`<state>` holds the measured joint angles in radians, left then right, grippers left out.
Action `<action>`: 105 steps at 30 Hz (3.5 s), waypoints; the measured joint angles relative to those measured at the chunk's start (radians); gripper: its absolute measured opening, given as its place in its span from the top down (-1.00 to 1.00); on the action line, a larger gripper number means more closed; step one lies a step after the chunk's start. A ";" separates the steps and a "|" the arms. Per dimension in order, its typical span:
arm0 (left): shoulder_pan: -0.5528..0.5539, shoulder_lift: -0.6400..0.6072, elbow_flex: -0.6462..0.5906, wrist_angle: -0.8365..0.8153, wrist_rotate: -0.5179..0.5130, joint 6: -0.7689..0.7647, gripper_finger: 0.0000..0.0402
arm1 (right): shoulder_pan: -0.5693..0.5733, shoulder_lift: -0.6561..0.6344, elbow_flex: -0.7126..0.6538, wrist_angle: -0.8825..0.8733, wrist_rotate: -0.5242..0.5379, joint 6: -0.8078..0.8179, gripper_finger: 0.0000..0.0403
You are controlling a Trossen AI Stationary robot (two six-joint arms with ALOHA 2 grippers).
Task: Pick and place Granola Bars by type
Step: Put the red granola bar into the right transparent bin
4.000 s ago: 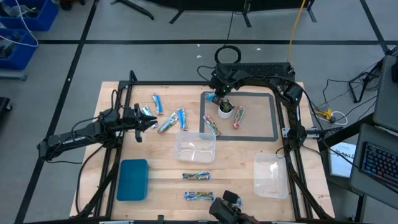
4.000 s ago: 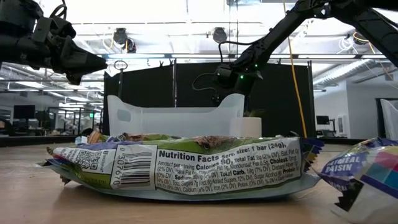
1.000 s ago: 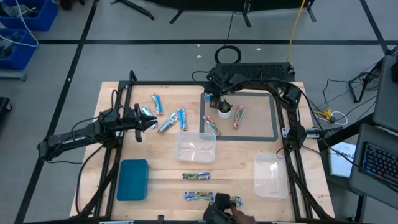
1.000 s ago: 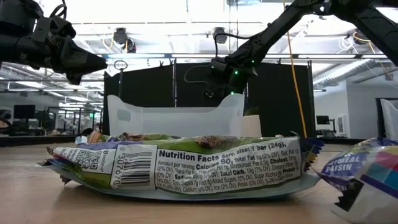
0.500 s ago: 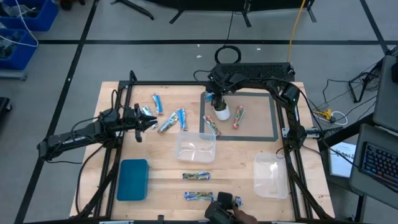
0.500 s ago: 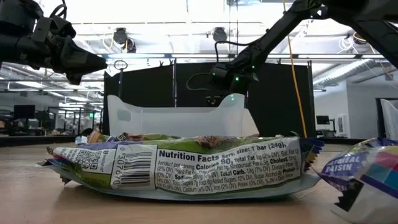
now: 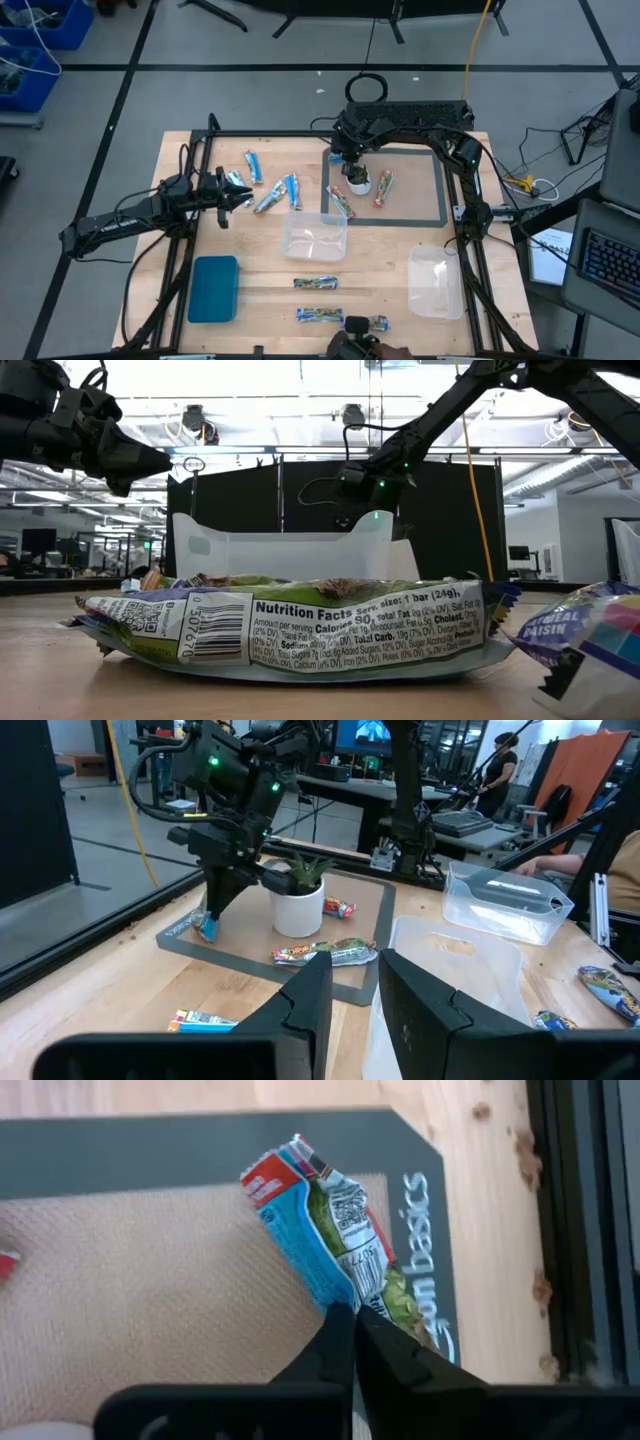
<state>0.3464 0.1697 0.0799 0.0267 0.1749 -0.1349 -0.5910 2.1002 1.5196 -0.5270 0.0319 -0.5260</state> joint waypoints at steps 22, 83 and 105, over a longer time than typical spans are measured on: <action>0.000 0.000 0.000 0.000 0.000 0.000 0.54 | 0.035 -0.087 -0.005 0.042 0.079 -0.029 1.00; 0.000 0.000 0.000 0.000 0.000 0.000 0.54 | -0.139 -1.367 -0.890 0.379 -0.010 0.254 1.00; 0.000 0.000 0.000 0.000 0.000 0.000 0.54 | -0.163 -1.602 -1.230 0.731 -0.221 0.597 1.00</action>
<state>0.3462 0.1699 0.0799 0.0266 0.1745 -0.1349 -0.7537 0.4980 0.2900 0.2041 -0.1894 0.0710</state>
